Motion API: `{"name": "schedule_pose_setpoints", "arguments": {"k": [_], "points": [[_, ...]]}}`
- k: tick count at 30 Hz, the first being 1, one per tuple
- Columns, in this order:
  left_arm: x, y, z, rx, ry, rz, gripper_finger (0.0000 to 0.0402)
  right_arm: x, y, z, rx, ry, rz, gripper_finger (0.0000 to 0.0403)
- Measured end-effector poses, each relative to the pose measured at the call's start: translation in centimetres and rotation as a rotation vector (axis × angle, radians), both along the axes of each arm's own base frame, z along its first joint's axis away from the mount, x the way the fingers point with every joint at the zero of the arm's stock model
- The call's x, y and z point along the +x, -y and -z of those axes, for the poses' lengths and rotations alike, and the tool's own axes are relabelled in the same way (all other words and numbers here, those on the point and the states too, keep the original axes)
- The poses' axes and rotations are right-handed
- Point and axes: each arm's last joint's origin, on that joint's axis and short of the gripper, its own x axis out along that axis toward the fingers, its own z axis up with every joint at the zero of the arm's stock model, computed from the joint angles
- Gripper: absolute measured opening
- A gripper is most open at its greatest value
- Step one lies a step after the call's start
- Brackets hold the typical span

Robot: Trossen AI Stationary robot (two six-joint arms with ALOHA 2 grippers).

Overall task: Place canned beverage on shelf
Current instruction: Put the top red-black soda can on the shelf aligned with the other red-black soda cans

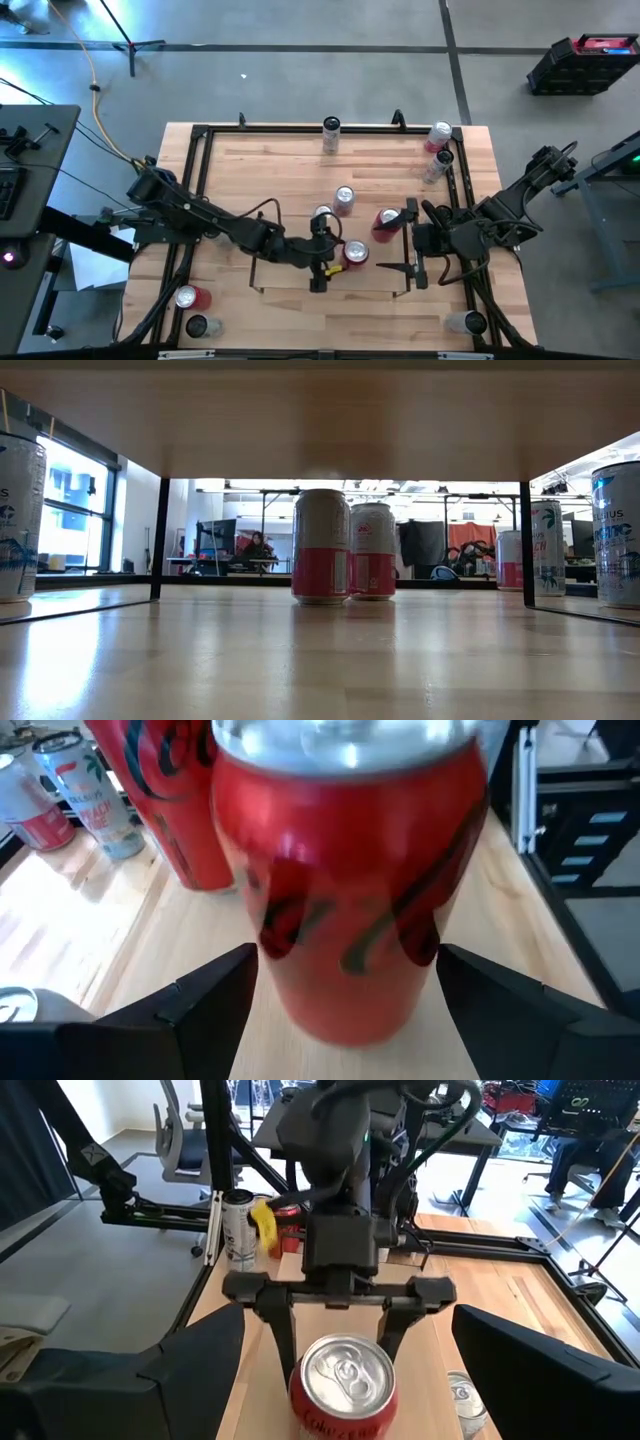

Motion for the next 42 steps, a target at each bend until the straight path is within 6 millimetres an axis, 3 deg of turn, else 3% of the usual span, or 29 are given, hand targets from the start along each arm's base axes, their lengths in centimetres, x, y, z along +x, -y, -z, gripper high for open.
{"name": "schedule_pose_setpoints", "arguments": {"k": [9,19,25,33,42], "points": [[1.5,-0.1,1.4,-0.006,0.041,-0.018,0.026,0.0,0.0,0.0,0.0,0.0,0.001,0.0344],[2.1,-0.6,0.9,-0.03,0.122,-0.036,0.022,-0.6,0.5,-0.2,-0.011,-0.088,0.027,0.0344],[2.8,-0.5,1.8,-0.035,0.14,-0.024,0.0216,-1.5,0.8,-1.2,0.033,-0.163,0.006,0.0344],[3.0,-0.4,1.9,-0.058,0.162,-0.029,0.0216,-1.8,-0.7,-0.6,0.12,-0.234,-0.096,0.0344],[2.6,1.3,1.5,-0.065,0.164,0.013,0.0216,-1.6,-1.8,-0.2,0.126,-0.24,-0.091,0.0344]]}}
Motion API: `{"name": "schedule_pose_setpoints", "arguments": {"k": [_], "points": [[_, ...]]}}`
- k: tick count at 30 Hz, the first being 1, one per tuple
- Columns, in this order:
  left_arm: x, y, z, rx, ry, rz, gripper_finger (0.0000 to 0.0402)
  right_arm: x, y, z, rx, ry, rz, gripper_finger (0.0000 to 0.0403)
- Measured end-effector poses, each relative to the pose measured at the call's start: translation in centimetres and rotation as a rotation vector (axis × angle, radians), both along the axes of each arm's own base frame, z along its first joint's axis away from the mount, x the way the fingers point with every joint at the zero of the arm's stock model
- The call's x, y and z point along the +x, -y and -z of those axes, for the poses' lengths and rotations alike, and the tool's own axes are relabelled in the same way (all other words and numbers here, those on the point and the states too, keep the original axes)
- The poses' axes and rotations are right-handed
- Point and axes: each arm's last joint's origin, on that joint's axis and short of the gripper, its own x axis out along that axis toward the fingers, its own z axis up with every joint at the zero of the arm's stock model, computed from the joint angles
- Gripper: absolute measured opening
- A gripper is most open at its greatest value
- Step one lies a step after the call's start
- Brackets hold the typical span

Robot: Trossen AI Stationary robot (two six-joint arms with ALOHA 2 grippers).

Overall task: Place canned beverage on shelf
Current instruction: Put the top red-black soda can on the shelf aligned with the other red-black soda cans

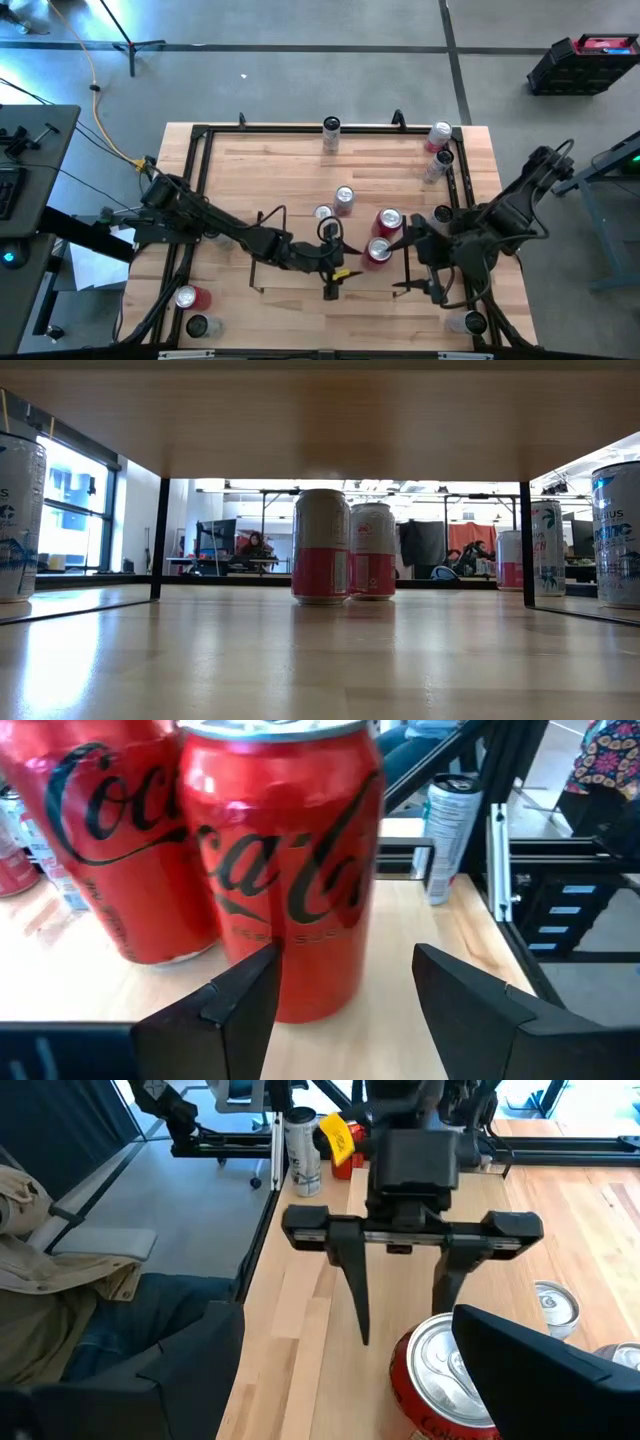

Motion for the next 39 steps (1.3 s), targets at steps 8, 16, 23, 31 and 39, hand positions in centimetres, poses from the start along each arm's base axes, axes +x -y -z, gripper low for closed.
{"name": "schedule_pose_setpoints", "arguments": {"k": [8,16,23,31,39], "points": [[0.1,0.0,-0.1,-0.009,0.006,0.024,0.0216,1.1,-1.0,1.1,-0.036,-0.032,-0.005,0.0344],[-0.8,0.8,-0.7,0.128,-0.008,0.043,0.0216,1.5,-1.4,1.2,-0.054,-0.005,-0.029,0.0344],[-0.2,-1.8,-1.1,0.146,-0.019,-0.059,0.0216,1.7,-1.4,0.9,-0.114,0.048,-0.026,0.0344],[0.4,-3.0,-1.1,0.063,-0.024,0.1,0.0216,1.7,-1.4,0.9,-0.115,0.049,-0.021,0.0344],[0.3,-2.1,-1.5,0.041,0.021,0.161,0.0216,1.7,-1.4,0.9,-0.117,0.048,-0.022,0.0344]]}}
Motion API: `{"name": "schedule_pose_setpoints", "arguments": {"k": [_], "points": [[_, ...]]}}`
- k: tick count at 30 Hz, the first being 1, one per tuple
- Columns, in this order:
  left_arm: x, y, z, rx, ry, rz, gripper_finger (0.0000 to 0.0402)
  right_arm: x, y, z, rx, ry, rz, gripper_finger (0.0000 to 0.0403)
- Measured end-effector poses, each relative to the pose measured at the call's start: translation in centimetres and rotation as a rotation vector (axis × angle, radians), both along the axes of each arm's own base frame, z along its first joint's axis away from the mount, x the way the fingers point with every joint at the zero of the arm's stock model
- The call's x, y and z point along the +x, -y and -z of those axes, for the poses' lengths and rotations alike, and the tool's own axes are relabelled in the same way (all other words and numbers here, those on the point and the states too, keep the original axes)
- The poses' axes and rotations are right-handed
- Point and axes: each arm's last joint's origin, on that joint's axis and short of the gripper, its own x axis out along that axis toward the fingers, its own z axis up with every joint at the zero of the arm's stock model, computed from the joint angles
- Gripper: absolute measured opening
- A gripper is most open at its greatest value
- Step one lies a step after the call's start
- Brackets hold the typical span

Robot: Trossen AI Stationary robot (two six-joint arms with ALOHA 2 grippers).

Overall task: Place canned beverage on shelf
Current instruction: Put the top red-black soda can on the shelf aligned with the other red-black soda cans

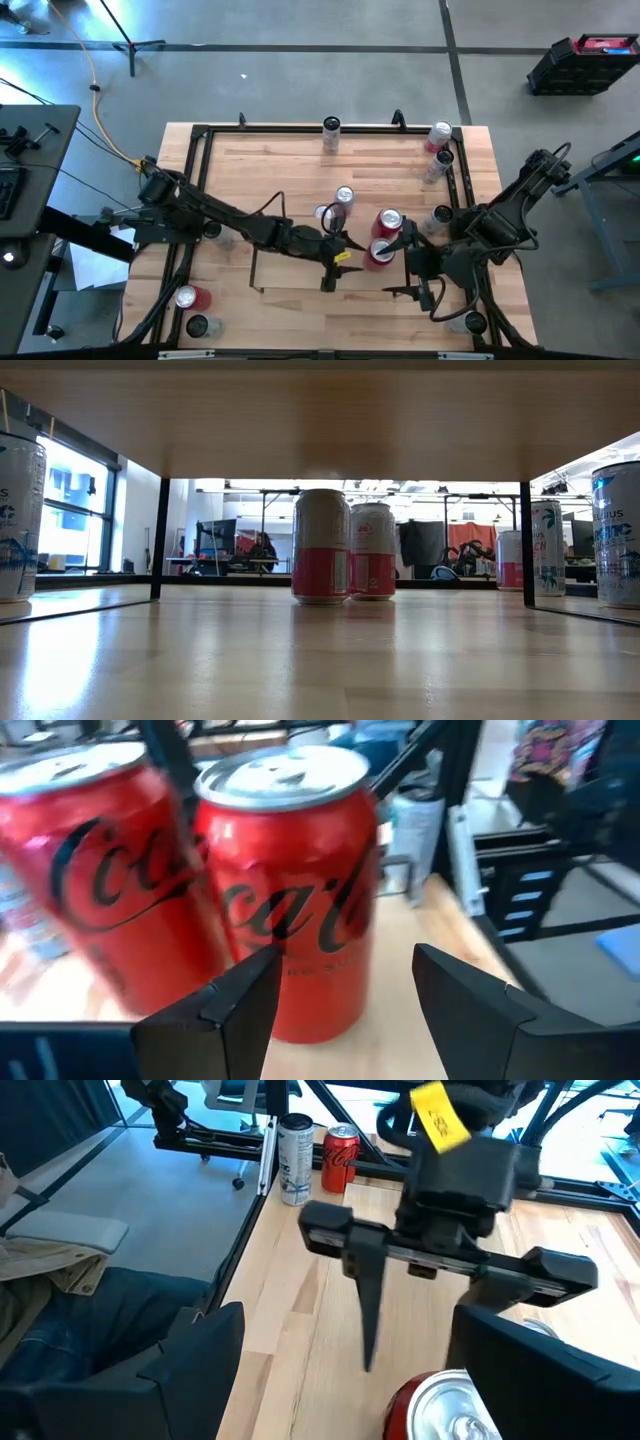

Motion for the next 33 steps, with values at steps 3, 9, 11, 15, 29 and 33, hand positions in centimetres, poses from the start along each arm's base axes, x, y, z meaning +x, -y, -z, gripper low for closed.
{"name": "schedule_pose_setpoints", "arguments": {"k": [3,9,11,15,29,33], "points": [[-0.1,0.6,-0.2,-0.015,0.013,0.05,0.0216,0.0,0.0,0.0,0.0,-0.001,0.0,0.0344],[-0.5,1.2,-0.3,0.004,0.002,0.064,0.0216,0.1,0.0,0.3,-0.029,-0.011,0.009,0.0344],[-1.1,1.3,-0.8,0.032,-0.01,0.053,0.0216,0.5,-0.3,1.0,-0.09,-0.019,0.044,0.0344],[-2.8,1.4,-2.5,0.087,-0.038,-0.01,0.0216,1.3,-0.8,2.0,-0.172,-0.024,0.085,0.0344],[-5.8,2.7,-3.8,0.151,-0.116,-0.096,0.0216,-0.5,0.3,2.3,-0.299,-0.102,0.112,0.0344],[-5.9,2.8,-3.7,0.149,-0.126,-0.096,0.0216,-0.6,0.5,2.5,-0.319,-0.126,0.12,0.0344]]}}
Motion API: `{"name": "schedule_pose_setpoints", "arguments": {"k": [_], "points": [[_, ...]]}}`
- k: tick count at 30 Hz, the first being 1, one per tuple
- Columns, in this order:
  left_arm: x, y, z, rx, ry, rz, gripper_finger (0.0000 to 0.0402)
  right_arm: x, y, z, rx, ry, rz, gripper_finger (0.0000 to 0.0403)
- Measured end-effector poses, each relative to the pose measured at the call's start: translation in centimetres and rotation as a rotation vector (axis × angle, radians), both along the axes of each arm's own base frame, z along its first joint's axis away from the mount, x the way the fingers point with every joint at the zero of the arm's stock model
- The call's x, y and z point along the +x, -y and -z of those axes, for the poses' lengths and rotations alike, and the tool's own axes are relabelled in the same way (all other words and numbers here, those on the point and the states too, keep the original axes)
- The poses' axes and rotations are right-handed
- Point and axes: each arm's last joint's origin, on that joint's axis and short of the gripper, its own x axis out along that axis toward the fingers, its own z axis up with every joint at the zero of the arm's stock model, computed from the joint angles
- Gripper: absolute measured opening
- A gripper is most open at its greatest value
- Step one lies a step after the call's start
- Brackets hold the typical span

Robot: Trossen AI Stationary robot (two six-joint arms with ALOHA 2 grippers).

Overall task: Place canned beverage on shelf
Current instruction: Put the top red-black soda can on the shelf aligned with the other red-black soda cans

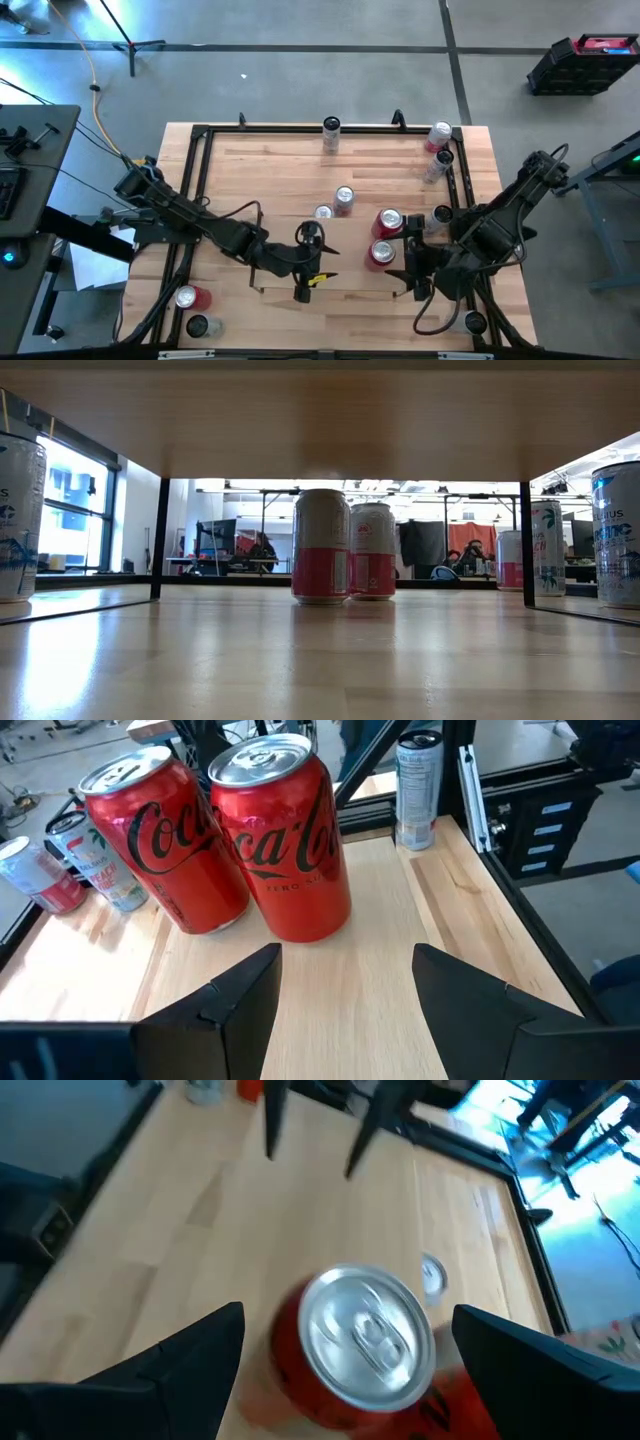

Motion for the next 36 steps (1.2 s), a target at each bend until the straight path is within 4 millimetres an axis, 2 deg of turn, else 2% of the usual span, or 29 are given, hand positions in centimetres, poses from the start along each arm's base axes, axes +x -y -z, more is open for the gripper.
{"name": "schedule_pose_setpoints", "arguments": {"k": [8,15,19,25,27,33,36], "points": [[0.0,0.0,0.1,-0.007,-0.006,-0.006,0.0216,-0.6,0.7,0.3,-0.025,-0.022,0.083,0.0344],[0.0,0.0,0.1,-0.011,-0.01,-0.009,0.0216,-1.7,1.8,-0.6,-0.006,-0.007,0.093,0.0344],[0.0,0.0,0.1,-0.011,-0.011,-0.008,0.0216,-1.9,2.2,-1.6,0.002,0.064,0.103,0.0344],[0.0,-0.1,0.1,-0.004,-0.013,-0.006,0.0216,0.1,1.1,-2.9,0.006,0.19,-0.014,0.0344],[-0.1,-0.1,0.1,-0.003,-0.015,-0.006,0.0216,0.8,0.8,-2.6,0.001,0.176,-0.045,0.0344],[-0.1,-0.1,0.4,-0.005,-0.037,-0.013,0.0216,2.9,0.7,-0.7,-0.071,0.117,0.015,0.0344],[-0.2,0.0,0.4,-0.007,-0.044,-0.014,0.0216,3.2,0.8,-0.3,-0.089,0.098,0.024,0.0344]]}}
